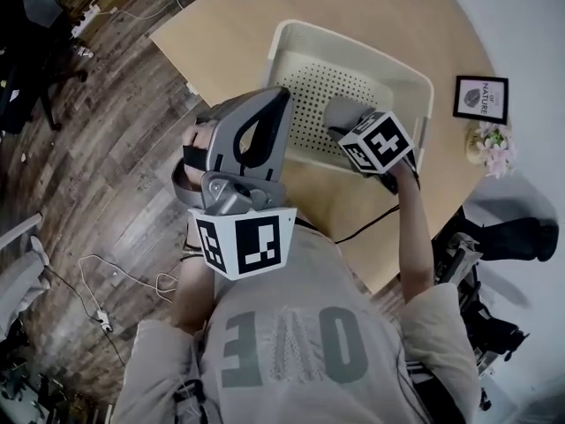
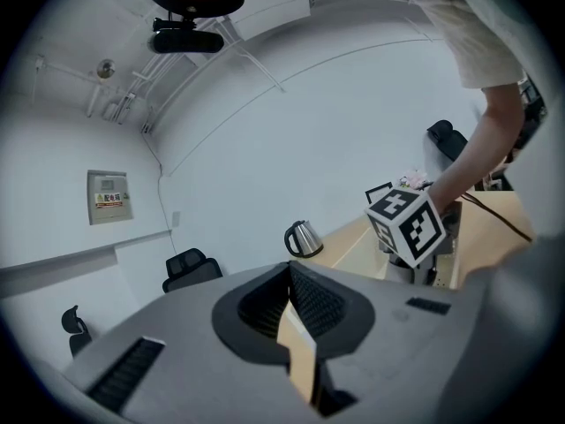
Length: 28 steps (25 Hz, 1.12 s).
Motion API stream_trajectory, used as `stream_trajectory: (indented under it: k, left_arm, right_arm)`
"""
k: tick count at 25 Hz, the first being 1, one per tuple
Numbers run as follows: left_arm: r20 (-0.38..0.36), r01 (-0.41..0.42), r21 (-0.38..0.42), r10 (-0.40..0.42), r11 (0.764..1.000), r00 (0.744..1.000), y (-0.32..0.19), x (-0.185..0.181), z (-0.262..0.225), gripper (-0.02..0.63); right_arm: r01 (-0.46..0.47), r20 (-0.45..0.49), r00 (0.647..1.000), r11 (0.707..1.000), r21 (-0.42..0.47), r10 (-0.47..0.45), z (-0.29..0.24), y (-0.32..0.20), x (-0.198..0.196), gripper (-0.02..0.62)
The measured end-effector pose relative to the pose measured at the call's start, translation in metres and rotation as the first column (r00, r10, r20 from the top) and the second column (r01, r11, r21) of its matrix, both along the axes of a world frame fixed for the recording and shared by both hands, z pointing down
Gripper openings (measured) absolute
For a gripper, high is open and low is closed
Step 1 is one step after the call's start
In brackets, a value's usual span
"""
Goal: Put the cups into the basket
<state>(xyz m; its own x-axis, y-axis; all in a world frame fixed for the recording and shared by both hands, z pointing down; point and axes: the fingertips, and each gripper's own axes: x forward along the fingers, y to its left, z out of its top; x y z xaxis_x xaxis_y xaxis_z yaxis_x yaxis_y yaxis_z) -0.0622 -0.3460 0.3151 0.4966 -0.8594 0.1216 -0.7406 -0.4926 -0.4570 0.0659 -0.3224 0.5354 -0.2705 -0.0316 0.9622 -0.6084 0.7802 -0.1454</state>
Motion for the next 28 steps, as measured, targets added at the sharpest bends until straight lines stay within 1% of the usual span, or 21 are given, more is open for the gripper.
stream_trajectory:
  k: [3,4,6,9,11,14,16,18,20,25,28]
  left_arm:
    - [0.003,-0.003,-0.007,0.003,1.0,1.0,0.0,-0.003,0.003,0.009]
    - [0.005,-0.007,-0.008,0.007,1.0,1.0,0.0,-0.004,0.004,0.009]
    - [0.007,-0.015,-0.007,0.015,1.0,1.0,0.0,-0.005,0.004,0.009]
    - [0.006,-0.02,-0.003,0.02,1.0,1.0,0.0,-0.007,0.002,0.009]
    - [0.001,-0.018,0.004,0.018,1.0,1.0,0.0,-0.009,0.0,0.009]
    - [-0.009,-0.012,0.009,0.012,1.0,1.0,0.001,-0.015,-0.002,0.009]
    - [-0.007,-0.008,0.006,0.008,1.0,1.0,0.001,-0.017,0.0,0.009]
    - [-0.01,-0.003,0.006,0.003,1.0,1.0,0.002,-0.02,0.001,0.009]
    - [-0.014,0.004,0.009,-0.004,1.0,1.0,0.003,-0.023,0.0,0.011]
    - [-0.021,0.009,0.023,-0.008,1.0,1.0,0.008,-0.025,-0.007,0.009]
    - [-0.02,0.004,0.033,-0.004,0.999,1.0,0.012,-0.024,-0.011,0.009]
  right_arm:
    - [0.068,-0.131,0.989,0.998,0.008,-0.066,0.01,-0.008,0.012,0.04]
    - [0.088,-0.162,0.983,0.996,0.007,-0.086,0.013,-0.01,0.015,0.04]
    - [0.121,-0.192,0.974,0.993,-0.011,-0.121,0.018,-0.011,0.016,0.04]
    - [0.15,-0.197,0.968,0.988,-0.049,-0.156,0.023,-0.008,0.013,0.04]
    - [0.148,-0.201,0.967,0.988,-0.054,-0.156,0.024,-0.009,0.012,0.041]
    - [0.131,-0.212,0.968,0.991,-0.019,-0.132,0.022,-0.014,0.01,0.048]
    - [0.144,-0.215,0.967,0.99,0.009,-0.139,0.02,-0.017,0.009,0.062]
    - [0.142,-0.188,0.973,0.99,0.025,-0.135,0.015,-0.019,0.003,0.101]
    - [0.139,-0.152,0.979,0.99,0.036,-0.132,0.006,-0.02,-0.005,0.115]
    - [0.173,-0.139,0.978,0.979,0.106,-0.157,-0.025,-0.021,-0.009,0.118]
    - [0.208,-0.137,0.973,0.964,0.166,-0.186,-0.05,-0.017,-0.009,0.118]
